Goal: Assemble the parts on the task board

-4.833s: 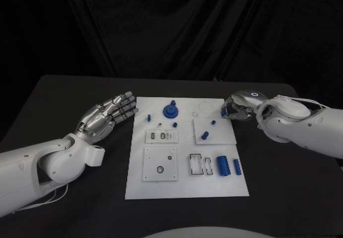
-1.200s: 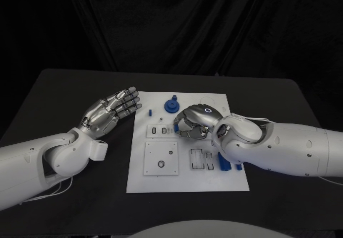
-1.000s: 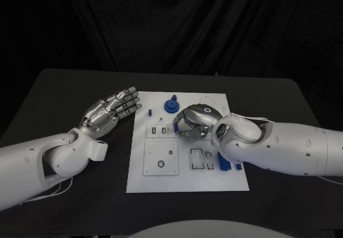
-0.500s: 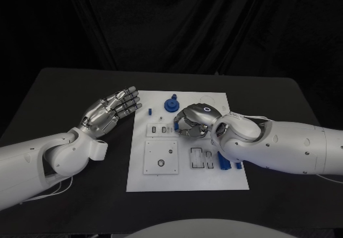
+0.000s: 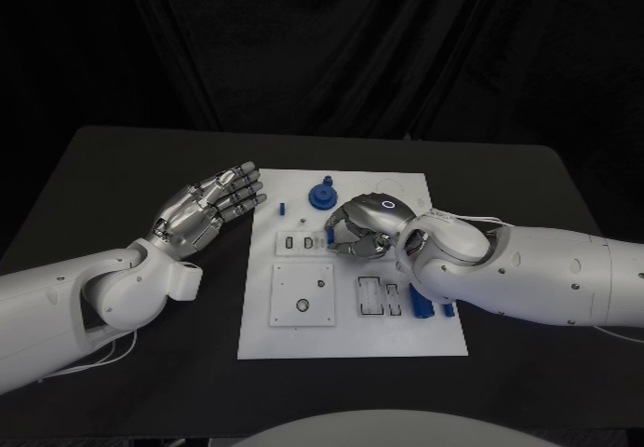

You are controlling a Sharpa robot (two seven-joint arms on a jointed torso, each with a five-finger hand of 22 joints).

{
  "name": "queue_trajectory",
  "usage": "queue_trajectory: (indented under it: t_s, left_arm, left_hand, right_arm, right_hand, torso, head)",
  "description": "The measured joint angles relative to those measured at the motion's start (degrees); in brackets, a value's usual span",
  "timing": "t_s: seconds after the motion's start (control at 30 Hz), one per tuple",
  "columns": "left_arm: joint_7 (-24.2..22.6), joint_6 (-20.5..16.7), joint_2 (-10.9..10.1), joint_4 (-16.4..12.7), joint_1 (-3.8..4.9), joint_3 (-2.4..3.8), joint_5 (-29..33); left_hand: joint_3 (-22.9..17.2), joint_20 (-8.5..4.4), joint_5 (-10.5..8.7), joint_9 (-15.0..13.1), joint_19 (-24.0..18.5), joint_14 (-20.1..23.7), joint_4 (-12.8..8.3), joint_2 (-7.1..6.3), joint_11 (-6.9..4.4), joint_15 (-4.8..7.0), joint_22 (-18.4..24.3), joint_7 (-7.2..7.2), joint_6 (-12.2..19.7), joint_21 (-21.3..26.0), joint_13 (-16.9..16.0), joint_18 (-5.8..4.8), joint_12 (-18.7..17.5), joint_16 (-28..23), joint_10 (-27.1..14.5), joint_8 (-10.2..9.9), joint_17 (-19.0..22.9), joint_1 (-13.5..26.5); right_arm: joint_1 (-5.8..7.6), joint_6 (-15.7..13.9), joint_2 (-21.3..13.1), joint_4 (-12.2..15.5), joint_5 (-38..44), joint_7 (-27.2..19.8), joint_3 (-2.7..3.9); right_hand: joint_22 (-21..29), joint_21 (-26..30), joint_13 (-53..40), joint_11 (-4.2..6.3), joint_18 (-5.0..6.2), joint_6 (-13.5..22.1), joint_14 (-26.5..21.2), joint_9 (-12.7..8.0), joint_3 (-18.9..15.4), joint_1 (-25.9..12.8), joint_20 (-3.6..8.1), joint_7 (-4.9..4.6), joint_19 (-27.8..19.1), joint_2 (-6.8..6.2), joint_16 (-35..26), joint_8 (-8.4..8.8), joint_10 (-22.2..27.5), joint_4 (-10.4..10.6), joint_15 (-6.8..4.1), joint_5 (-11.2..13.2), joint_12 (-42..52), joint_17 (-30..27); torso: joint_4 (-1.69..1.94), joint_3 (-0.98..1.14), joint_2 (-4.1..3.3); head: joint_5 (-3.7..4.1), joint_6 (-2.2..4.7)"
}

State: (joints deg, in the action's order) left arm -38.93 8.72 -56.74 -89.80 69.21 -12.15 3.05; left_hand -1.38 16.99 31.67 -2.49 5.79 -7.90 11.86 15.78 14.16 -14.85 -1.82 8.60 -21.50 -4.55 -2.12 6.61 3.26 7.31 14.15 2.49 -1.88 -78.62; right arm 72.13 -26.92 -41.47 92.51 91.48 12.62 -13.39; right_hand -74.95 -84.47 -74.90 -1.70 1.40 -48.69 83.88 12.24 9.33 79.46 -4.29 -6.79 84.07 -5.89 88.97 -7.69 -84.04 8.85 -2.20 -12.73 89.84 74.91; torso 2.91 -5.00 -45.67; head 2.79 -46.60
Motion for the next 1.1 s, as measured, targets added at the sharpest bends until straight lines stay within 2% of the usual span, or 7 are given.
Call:
queue_trajectory:
  t_s: [0.2, 0.43, 0.5, 0.63, 0.73, 1.03, 1.1]
  left_arm:
    - [0.00, 0.02, 0.00, 0.11, -0.07, 0.00, 0.00]
    - [0.00, 0.04, 0.00, 0.17, -0.22, 0.00, 0.00]
    - [0.00, 0.05, 0.00, 0.17, -0.26, 0.00, 0.00]
    - [0.00, 0.06, -0.06, 0.17, -0.30, 0.00, 0.00]
    - [0.00, 0.06, -0.08, 0.16, -0.34, 0.00, 0.00]
    - [0.00, 0.01, -0.52, -0.04, -0.49, 0.00, 0.00]
    - [0.00, -0.07, -0.71, -0.24, -0.50, 0.00, 0.00]
  left_hand:
    - [-0.10, 0.00, 0.00, 0.00, 0.00, 0.00, -0.10, 0.00, 0.00, 0.00, 0.00, 0.00, 0.00, 0.00, 0.00, 0.00, 0.00, 0.00, 0.00, 0.00, -0.02, 0.00]
    - [-0.16, 0.00, 0.00, 0.00, 0.00, 0.00, -0.16, 0.00, 0.00, 0.00, 0.00, 0.00, 0.00, 0.00, 0.00, 0.00, 0.00, 0.00, 0.00, 0.00, -0.05, 0.00]
    - [-0.16, 0.00, 0.00, 0.00, 0.00, 0.00, -0.16, 0.00, 0.00, 0.00, 0.00, 0.00, 0.00, 0.00, 0.00, 0.00, 0.00, 0.00, 0.00, 0.00, -0.05, 0.00]
    - [-0.16, 0.00, 0.00, 0.00, 0.00, 0.00, -0.16, 0.00, 0.00, 0.00, 0.00, 0.00, 0.00, 0.00, 0.00, 0.00, 0.00, 0.00, 0.00, 0.00, -0.05, 0.00]
    - [-0.16, 0.00, 0.00, 0.00, 0.00, 0.00, -0.16, 0.00, 0.00, 0.00, 0.00, 0.00, 0.00, 0.00, 0.00, 0.00, 0.00, 0.00, 0.00, 0.00, -0.05, 0.00]
    - [-0.16, 0.00, 0.00, 0.00, 0.00, 0.00, -0.16, 0.00, 0.20, 0.00, 0.00, 0.00, 0.00, 0.00, 0.00, 0.00, 0.00, 0.23, 0.21, 0.00, -0.04, 0.00]
    - [-0.49, 0.00, 0.00, 0.00, 0.00, 0.00, -0.17, -0.01, 0.20, 0.00, 0.00, 0.00, 0.00, 0.00, -0.02, 0.00, 0.00, 0.22, 0.21, 0.00, -0.04, 0.01]
  right_arm:
    - [0.00, 0.00, 0.02, -0.11, 0.00, -0.66, -0.01]
    - [0.00, -0.03, 0.03, -0.16, 0.00, -1.36, -0.01]
    - [0.00, -0.06, 0.03, -0.16, 0.00, -1.59, -0.01]
    - [0.00, -0.22, -0.06, -0.15, 0.00, -2.13, -0.01]
    - [0.00, -0.61, -0.20, -0.10, 0.00, -2.72, -0.01]
    - [0.10, -2.14, -1.97, 0.91, -0.28, -4.50, 0.59]
    - [0.53, -2.25, -2.75, 1.35, -0.58, -4.84, 0.63]
  right_hand:
    - [0.00, 0.00, 0.00, 0.39, 0.00, 0.59, 0.21, -0.31, -0.52, -0.23, 0.30, 0.20, -0.11, -0.23, 0.00, 0.37, 0.01, 0.52, -0.21, 1.31, 0.00, 0.00]
    - [0.01, 0.27, 0.00, 0.39, 0.00, 0.74, 0.21, -0.45, -0.75, -0.29, 0.30, 0.36, -0.11, -0.32, -0.07, 0.71, 0.01, 0.67, -0.21, 1.75, 0.00, 0.00]
    - [0.01, 0.27, -0.02, 0.39, 0.00, 1.00, 0.21, -0.58, -0.99, -0.13, 0.30, 0.21, -0.12, -0.48, -0.22, 0.85, 0.01, 0.68, -0.21, 1.95, 0.00, 0.00]
    - [0.01, 0.27, -0.04, 0.73, -0.01, 1.51, 0.00, -0.79, -1.39, -0.09, 0.44, 0.72, 0.03, -0.97, -0.22, 1.16, 0.08, 1.07, -0.42, 2.53, 0.00, 0.00]
    - [0.01, 0.27, -0.04, 0.79, 0.00, 1.51, 0.20, -0.94, -1.82, -0.21, 0.72, 0.73, -0.12, -1.31, -0.22, 1.16, 0.01, 1.50, -0.62, 3.24, 0.00, 0.00]
    - [0.02, 0.27, -0.03, 0.79, -0.01, 1.29, 0.20, -0.94, -1.97, -0.21, 0.71, 0.95, -0.12, -1.30, -0.22, 1.16, 0.01, 2.46, -0.62, 3.50, 0.00, 0.00]
    - [0.02, 0.27, -0.03, 0.79, -0.01, 0.67, 0.20, -0.94, -1.90, -0.21, 0.71, 0.72, -0.12, -1.30, -0.22, 1.16, 0.01, 2.72, -0.62, 3.50, 0.00, 0.00]
  torso:
    - [-0.02, 0.01, -0.01]
    - [-0.05, 0.03, -0.01]
    - [-0.06, 0.04, -0.01]
    - [-0.08, 0.04, -0.01]
    - [-0.08, 0.04, -0.01]
    - [-0.05, 0.03, -0.02]
    - [-0.05, 0.04, -0.02]
  head:
    - [0.00, -0.01]
    - [-0.05, -0.03]
    - [-0.10, -0.03]
    - [-0.19, -0.04]
    - [-0.23, -0.02]
    - [-0.34, 0.97]
    - [-0.34, 1.43]
